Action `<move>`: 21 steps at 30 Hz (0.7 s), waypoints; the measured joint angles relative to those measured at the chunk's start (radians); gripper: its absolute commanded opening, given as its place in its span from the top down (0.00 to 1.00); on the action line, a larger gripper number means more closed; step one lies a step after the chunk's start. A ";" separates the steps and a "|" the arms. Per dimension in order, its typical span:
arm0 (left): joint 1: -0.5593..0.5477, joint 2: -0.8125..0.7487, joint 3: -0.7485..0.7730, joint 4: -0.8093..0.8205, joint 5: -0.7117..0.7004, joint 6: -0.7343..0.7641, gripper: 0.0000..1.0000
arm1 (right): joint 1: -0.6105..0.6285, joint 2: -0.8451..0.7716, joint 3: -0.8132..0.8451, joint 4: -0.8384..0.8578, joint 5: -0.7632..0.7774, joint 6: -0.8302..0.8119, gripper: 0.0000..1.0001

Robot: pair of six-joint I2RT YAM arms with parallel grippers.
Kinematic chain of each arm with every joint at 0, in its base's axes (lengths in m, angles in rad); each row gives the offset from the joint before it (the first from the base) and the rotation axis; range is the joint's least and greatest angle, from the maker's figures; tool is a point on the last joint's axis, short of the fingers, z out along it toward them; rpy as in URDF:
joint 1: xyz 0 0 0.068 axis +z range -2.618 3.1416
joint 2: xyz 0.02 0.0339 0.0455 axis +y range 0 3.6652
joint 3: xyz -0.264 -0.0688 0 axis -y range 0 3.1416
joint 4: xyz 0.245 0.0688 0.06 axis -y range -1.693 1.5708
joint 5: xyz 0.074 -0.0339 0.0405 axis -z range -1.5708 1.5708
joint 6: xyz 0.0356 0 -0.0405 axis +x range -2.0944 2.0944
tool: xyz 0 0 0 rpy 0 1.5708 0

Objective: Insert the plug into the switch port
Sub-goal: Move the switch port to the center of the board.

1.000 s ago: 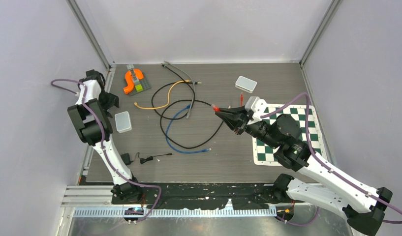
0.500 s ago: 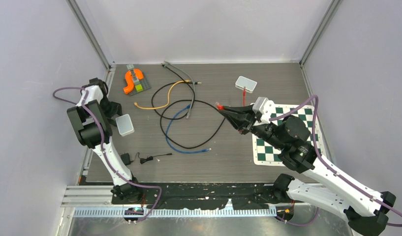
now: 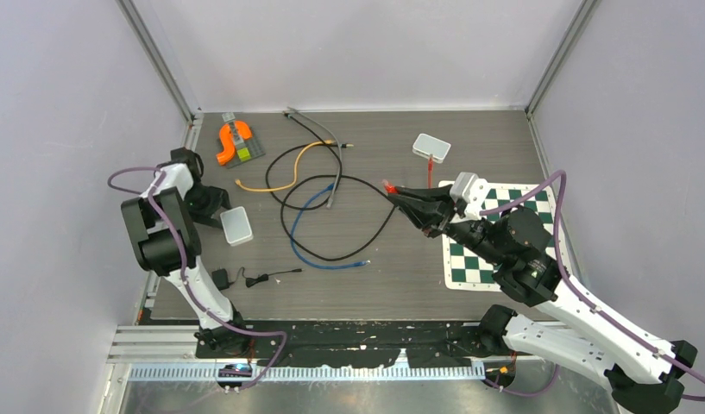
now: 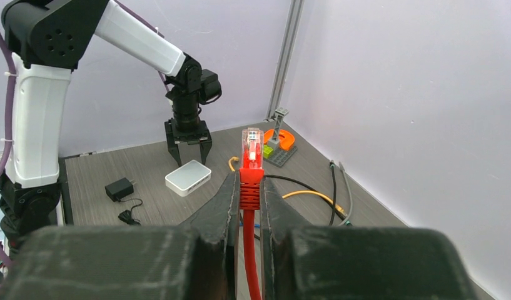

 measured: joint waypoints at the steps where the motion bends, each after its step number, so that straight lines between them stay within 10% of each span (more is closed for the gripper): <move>1: -0.011 -0.016 -0.022 0.013 0.004 -0.006 0.39 | 0.000 0.000 0.000 0.000 0.000 0.000 0.95; 21: -0.140 -0.144 -0.130 0.133 0.101 0.106 0.36 | 0.000 0.067 0.045 -0.112 0.087 -0.040 0.95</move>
